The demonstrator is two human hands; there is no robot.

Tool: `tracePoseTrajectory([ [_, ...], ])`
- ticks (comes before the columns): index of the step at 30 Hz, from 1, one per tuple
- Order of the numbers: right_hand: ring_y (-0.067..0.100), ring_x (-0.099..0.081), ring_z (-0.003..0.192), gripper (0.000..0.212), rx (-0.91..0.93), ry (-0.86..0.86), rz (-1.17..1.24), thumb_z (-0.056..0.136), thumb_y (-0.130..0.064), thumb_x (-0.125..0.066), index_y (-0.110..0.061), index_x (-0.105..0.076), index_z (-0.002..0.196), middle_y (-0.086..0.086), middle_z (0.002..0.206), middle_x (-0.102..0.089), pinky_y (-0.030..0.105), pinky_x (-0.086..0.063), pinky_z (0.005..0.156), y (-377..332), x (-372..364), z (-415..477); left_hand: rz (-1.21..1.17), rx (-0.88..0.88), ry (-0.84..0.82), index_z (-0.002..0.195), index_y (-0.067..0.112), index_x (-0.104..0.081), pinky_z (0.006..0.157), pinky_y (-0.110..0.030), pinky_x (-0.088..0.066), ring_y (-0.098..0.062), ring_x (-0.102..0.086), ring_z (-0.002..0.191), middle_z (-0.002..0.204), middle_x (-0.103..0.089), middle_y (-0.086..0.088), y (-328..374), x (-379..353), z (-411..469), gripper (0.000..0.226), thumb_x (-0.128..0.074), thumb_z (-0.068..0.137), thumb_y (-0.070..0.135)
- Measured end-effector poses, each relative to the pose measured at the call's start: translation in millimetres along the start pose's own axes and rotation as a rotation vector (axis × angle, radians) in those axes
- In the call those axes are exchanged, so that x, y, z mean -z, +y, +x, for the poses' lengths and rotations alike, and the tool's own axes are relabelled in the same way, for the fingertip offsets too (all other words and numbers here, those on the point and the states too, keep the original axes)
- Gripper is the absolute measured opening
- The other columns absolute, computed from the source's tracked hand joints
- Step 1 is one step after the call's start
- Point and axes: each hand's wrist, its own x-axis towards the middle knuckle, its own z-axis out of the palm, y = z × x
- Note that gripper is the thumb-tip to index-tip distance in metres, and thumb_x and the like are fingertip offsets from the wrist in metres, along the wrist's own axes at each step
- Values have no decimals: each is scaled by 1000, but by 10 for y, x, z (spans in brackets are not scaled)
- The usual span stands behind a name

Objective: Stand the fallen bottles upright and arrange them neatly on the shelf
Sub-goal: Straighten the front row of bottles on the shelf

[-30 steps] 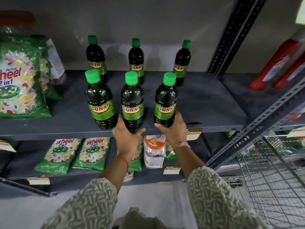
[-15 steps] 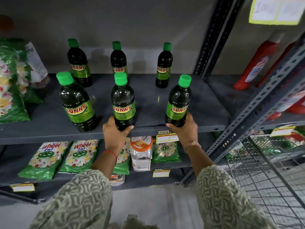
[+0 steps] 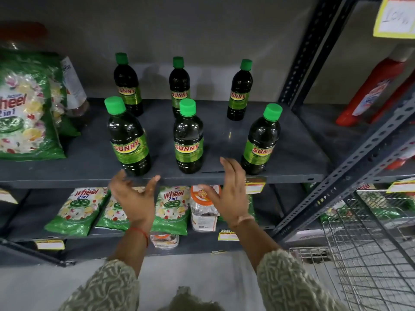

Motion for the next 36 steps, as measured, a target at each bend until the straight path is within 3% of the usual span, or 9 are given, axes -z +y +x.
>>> tracePoseTrajectory([
  [2, 28, -28, 133, 93, -194, -238, 156, 70, -46, -71, -9, -22, 140, 14, 144, -28, 42, -29, 112, -138, -119, 272, 36, 30, -4, 133, -7, -28, 104, -43, -36, -38, -41, 122, 132, -37, -29, -56, 106, 231, 93, -81, 61, 22],
  [4, 31, -24, 137, 106, -359, -355, 244, 60, -27, -83, -8, -18, 141, 18, 146, -28, 45, -26, 114, -145, -238, 522, 140, 34, -123, 139, 0, -23, 116, -39, -17, -35, -34, 134, 142, -38, -23, -104, 148, 451, 106, -84, 56, 28],
  [7, 34, -44, 123, 95, -402, -423, 229, 53, -20, -87, -7, -33, 129, 19, 129, -49, 46, -39, 103, -128, -387, 692, 228, -9, -277, 133, 9, -36, 115, -34, 9, -30, -46, 127, 128, -59, -13, -129, 173, 619, 90, -82, 59, 31],
  [10, 31, -51, 113, 77, -421, -367, 229, 57, -17, -85, -6, -41, 119, 17, 119, -56, 42, -44, 96, -125, -458, 647, 220, -4, -265, 117, 7, -52, 120, -45, -1, -35, -57, 113, 110, -69, -18, -124, 186, 673, 64, -80, 62, 25],
  [18, 28, -52, 114, 76, -390, -335, 259, 63, -16, -81, -7, -38, 125, 15, 122, -56, 30, -41, 92, -272, -567, 551, 259, -41, -214, 107, 4, -57, 120, -40, -1, -36, -62, 102, 100, -71, -20, -237, 353, 813, 55, -81, 62, 25],
  [24, 26, -49, 116, 76, -405, -336, 282, 66, -14, -78, -9, -36, 128, 13, 124, -54, 30, -39, 94, -351, -561, 526, 252, -8, -225, 108, 5, -57, 120, -41, -7, -36, -61, 103, 105, -70, -21, -324, 499, 972, 57, -82, 61, 25],
  [26, 25, -49, 116, 74, -412, -340, 272, 67, -13, -78, -7, -36, 128, 13, 125, -54, 28, -38, 92, -385, -538, 518, 197, -1, -264, 112, 8, -56, 115, -51, -26, -35, -61, 105, 109, -68, -20, -341, 540, 992, 61, -82, 60, 25],
  [29, 21, -48, 112, 74, -414, -349, 266, 67, -11, -78, -6, -36, 128, 13, 125, -53, 25, -36, 89, -400, -520, 510, 163, 2, -353, 119, 11, -53, 102, -47, -43, -31, -59, 110, 117, -65, -17, -373, 601, 1009, 66, -82, 60, 21],
  [36, 20, -50, 107, 67, -444, -365, 266, 68, -10, -76, -5, -38, 124, 14, 123, -55, 27, -39, 88, -396, -536, 506, 134, 52, -403, 123, 15, -50, 100, -40, -45, -29, -59, 111, 122, -62, -16, -448, 642, 1066, 66, -79, 65, 21],
])
